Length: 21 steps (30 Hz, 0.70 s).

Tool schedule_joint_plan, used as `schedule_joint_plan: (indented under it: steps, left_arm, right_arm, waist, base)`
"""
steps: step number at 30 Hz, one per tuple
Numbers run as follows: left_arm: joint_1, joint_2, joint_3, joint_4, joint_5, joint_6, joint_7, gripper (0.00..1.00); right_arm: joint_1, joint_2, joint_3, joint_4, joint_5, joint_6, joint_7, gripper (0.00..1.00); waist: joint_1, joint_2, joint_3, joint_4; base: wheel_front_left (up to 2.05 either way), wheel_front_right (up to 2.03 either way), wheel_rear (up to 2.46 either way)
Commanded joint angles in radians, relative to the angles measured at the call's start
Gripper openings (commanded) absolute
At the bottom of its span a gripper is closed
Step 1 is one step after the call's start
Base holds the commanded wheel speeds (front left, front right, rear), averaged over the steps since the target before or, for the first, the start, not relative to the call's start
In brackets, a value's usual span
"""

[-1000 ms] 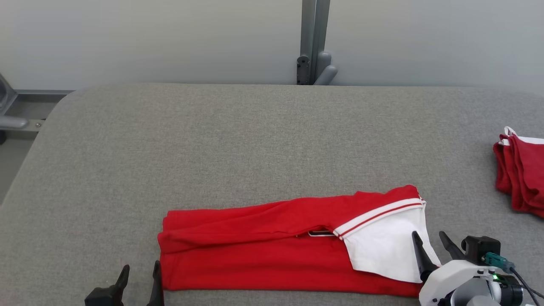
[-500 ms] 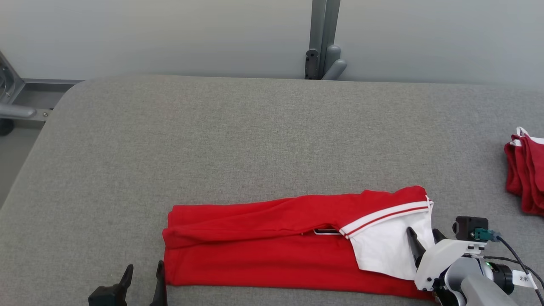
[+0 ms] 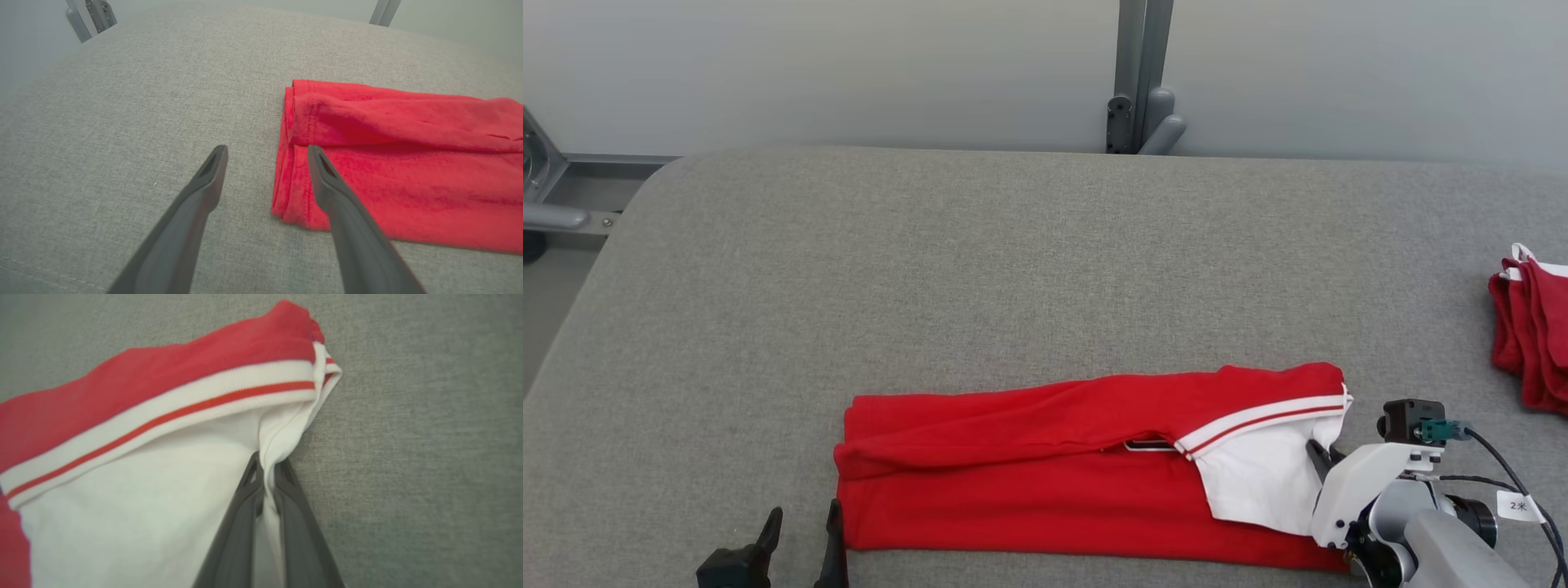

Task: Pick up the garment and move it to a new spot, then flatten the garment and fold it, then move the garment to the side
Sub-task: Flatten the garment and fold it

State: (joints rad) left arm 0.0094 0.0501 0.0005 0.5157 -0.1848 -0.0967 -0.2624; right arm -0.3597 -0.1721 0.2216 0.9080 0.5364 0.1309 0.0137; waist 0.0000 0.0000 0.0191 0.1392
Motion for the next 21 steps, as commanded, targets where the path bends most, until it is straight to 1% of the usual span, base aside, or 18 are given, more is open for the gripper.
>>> schedule_joint_plan:
  steps: [1, 4, 8, 16, 18, 21]
  left_arm:
    - [-0.015, 0.001, 0.002, -0.001, -0.007, 0.005, -0.002, 1.00]
    - [-0.012, 0.001, 0.002, 0.000, -0.009, 0.008, -0.002, 1.00]
    - [-0.005, 0.001, 0.002, 0.001, -0.009, 0.006, -0.002, 1.00]
    - [-0.005, 0.001, -0.017, 0.001, -0.024, -0.001, -0.002, 1.00]
    - [-0.004, 0.002, -0.021, 0.003, -0.029, -0.002, -0.002, 1.00]
    - [-0.001, 0.001, -0.026, 0.006, -0.034, 0.000, -0.003, 1.00]
  right_arm:
    - [0.015, 0.002, 0.011, 0.016, 0.007, -0.001, 0.019, 0.00]
    - [0.006, -0.012, 0.001, 0.011, 0.016, -0.001, -0.007, 0.00]
    - [-0.004, -0.041, -0.037, 0.022, 0.019, -0.002, -0.067, 0.00]
    - [-0.014, -0.086, -0.122, 0.088, -0.006, -0.002, -0.164, 0.00]
    - [-0.017, -0.088, -0.131, 0.092, -0.011, -0.002, -0.182, 0.00]
    - [-0.020, -0.078, -0.117, 0.067, -0.019, -0.001, -0.195, 0.00]
  waist:
    - [0.0000, 0.0000, 0.001, 0.001]
    - [0.0000, 0.0000, 0.003, 0.003]
    - [0.0000, 0.0000, 0.004, 0.002]
    - [0.0000, 0.0000, 0.005, -0.014]
    - [0.0000, 0.0000, 0.004, -0.022]
    - [0.0000, 0.0000, 0.001, -0.034]
  base:
    - [0.00, 0.00, 0.00]
    - [0.00, 0.00, 0.00]
    - [0.00, 0.00, 0.00]
    - [0.00, 0.00, 0.00]
    - [0.00, 0.00, 0.00]
    - [0.00, 0.00, 0.00]
